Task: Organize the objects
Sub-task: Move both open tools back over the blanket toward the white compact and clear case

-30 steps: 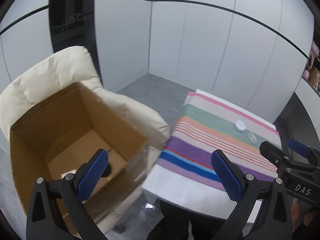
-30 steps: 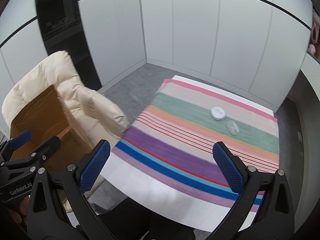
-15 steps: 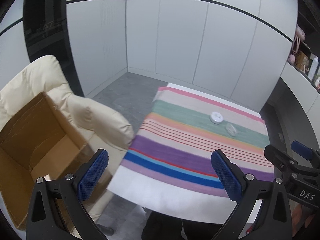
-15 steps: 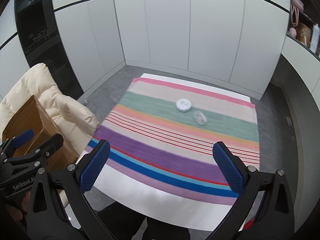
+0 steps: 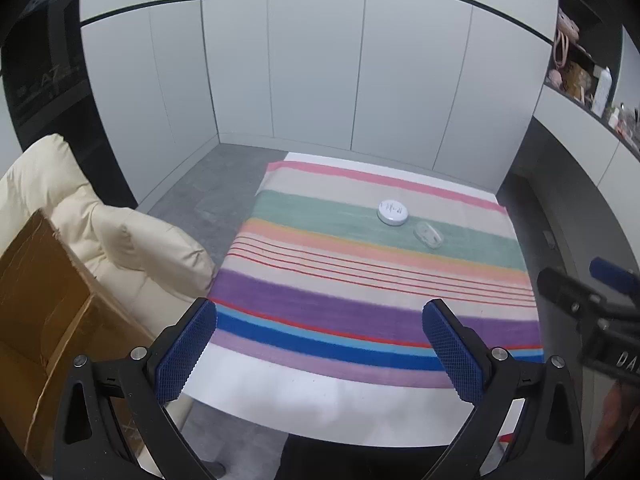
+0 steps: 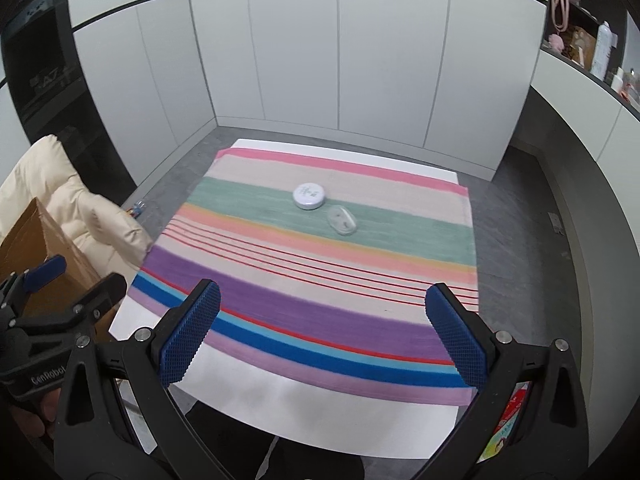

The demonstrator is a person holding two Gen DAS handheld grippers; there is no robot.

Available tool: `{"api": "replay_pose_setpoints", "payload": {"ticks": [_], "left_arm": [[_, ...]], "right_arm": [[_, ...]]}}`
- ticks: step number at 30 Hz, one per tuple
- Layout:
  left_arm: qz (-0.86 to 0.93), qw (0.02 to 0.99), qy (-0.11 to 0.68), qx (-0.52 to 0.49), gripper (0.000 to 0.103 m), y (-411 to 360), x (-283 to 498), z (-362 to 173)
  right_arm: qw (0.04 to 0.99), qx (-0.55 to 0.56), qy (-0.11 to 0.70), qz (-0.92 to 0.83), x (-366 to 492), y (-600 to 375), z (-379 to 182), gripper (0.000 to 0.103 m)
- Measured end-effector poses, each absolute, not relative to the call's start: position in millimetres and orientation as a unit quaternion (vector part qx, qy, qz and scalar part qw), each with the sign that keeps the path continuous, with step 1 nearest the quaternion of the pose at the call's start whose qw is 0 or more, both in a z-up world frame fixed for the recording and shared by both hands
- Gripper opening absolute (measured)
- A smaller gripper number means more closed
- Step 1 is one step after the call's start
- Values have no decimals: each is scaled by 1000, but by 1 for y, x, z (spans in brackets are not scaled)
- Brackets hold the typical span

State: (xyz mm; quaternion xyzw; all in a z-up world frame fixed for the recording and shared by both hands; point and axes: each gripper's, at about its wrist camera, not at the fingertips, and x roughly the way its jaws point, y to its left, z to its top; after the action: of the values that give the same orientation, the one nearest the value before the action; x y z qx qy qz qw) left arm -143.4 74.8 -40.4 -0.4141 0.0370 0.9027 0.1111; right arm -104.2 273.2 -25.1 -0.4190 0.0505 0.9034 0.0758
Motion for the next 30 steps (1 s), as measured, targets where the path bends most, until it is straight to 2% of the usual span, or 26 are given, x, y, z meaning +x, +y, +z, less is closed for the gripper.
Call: {"api": "replay_pose_setpoints", "payload": {"ticks": [8,16,20,24,26,30], "left_arm": [[891,109,62,-436,103,97,-188,-75],[877,118,73,-461,101,129,-239,-117],[869,125,81,-471,93,144,-260,-141],[866,131,85,-476,91,158,-277,-163],[863,133,84,-480,85,162,-285,-173],[859,134,81,-487,83,171,-300,-191]], "right_arm": [[73,-444,53,891,-137,298,-51,103],[78,-481,66,871,-186,330,-106,103],[81,-491,76,864,-208,342,-141,103],[75,-498,69,861,-229,349,-175,98],[77,-498,64,861,-236,350,-185,97],[70,-499,61,862,-255,353,-207,91]]}}
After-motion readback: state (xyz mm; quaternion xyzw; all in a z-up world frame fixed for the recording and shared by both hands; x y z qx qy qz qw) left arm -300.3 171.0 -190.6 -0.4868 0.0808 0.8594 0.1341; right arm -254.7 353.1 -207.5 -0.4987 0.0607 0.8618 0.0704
